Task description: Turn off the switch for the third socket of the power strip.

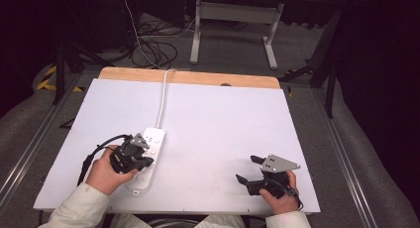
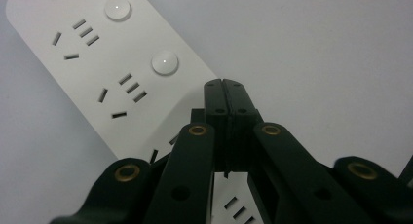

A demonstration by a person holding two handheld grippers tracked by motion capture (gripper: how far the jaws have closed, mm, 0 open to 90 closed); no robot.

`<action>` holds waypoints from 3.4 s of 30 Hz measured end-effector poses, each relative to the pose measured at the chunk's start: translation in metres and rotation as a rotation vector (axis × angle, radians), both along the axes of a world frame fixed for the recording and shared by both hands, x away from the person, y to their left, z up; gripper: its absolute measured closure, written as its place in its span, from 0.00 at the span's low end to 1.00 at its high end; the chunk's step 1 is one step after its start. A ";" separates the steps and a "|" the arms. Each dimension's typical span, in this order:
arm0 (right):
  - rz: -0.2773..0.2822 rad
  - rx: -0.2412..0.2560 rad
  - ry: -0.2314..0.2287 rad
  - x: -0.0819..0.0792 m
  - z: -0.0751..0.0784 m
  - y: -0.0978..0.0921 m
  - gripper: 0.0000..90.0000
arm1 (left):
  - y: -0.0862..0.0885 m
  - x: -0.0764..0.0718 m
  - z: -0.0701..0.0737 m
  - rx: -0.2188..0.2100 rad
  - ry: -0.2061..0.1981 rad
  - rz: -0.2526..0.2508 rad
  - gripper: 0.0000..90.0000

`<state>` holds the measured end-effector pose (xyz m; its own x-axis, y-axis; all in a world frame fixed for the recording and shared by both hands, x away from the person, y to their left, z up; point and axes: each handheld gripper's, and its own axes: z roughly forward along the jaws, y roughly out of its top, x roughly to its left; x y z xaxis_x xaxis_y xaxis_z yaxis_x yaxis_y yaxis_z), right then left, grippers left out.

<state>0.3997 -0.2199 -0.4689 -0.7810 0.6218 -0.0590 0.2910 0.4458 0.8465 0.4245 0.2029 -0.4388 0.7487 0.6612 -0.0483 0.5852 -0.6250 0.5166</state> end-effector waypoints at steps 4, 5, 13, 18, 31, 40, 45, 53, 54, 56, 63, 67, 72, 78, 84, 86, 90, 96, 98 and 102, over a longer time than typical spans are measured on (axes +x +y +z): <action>-0.001 -0.001 0.000 0.000 0.000 0.000 0.21 | 0.000 0.000 -0.001 0.010 -0.006 -0.007 1.00; 0.000 -0.001 0.001 0.000 0.000 0.000 0.21 | 0.000 0.000 -0.001 0.009 -0.003 -0.010 1.00; 0.001 -0.005 0.002 0.000 0.000 0.000 0.20 | -0.001 -0.002 -0.003 0.026 -0.020 -0.022 1.00; 0.003 -0.006 0.001 0.000 0.000 0.001 0.20 | 0.000 -0.003 -0.004 0.013 -0.032 -0.020 1.00; 0.004 -0.010 0.000 0.000 0.000 0.000 0.20 | -0.002 -0.007 -0.005 0.020 -0.050 -0.005 1.00; 0.003 -0.011 0.003 0.000 -0.001 0.001 0.20 | -0.004 -0.009 -0.005 0.035 -0.071 0.007 1.00; 0.003 -0.011 0.005 0.000 -0.001 0.001 0.21 | -0.005 -0.010 -0.005 0.034 -0.071 0.009 1.00; 0.005 -0.014 0.006 0.000 -0.001 0.001 0.20 | -0.003 -0.009 -0.006 0.024 -0.061 0.008 1.00; 0.006 -0.013 0.005 0.000 -0.001 0.001 0.21 | -0.003 -0.010 -0.006 0.025 -0.062 0.010 1.00; 0.006 -0.013 0.005 0.000 -0.001 0.001 0.20 | -0.003 -0.009 -0.006 0.021 -0.063 0.011 1.00; 0.010 -0.014 0.006 0.000 -0.001 0.001 0.20 | -0.003 -0.009 -0.006 0.015 -0.056 0.013 1.00; 0.011 -0.017 0.008 0.000 -0.001 0.002 0.20 | -0.003 -0.009 -0.006 0.018 -0.053 0.019 1.00; 0.012 -0.018 0.009 0.000 -0.001 0.002 0.20 | -0.004 -0.009 -0.007 0.025 -0.056 0.024 1.00; 0.014 -0.019 0.009 0.000 -0.001 0.002 0.21 | -0.006 -0.010 -0.005 0.036 -0.061 0.029 1.00; 0.006 -0.019 0.017 0.002 -0.003 0.000 0.21 | -0.001 -0.012 0.000 0.005 -0.086 0.047 1.00; 0.007 -0.020 0.018 0.002 -0.003 0.000 0.21 | -0.001 -0.013 0.003 -0.018 -0.085 0.043 1.00; 0.008 -0.020 0.015 0.001 -0.002 0.000 0.21 | 0.001 -0.015 0.008 -0.037 -0.083 0.049 1.00; 0.010 -0.020 0.015 0.001 -0.003 0.001 0.21 | -0.002 -0.022 0.019 0.016 -0.125 0.036 1.00; 0.009 -0.021 0.015 0.001 -0.002 0.000 0.21 | -0.005 -0.027 0.026 0.043 -0.157 0.024 1.00; 0.009 -0.020 0.015 0.001 -0.003 0.000 0.21 | -0.005 -0.029 0.030 0.023 -0.154 0.016 0.99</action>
<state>0.4011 -0.2197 -0.4714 -0.7875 0.6134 -0.0596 0.2996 0.4656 0.8327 0.3953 0.1976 -0.4087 0.7352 0.6729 0.0817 0.5104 -0.6289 0.5865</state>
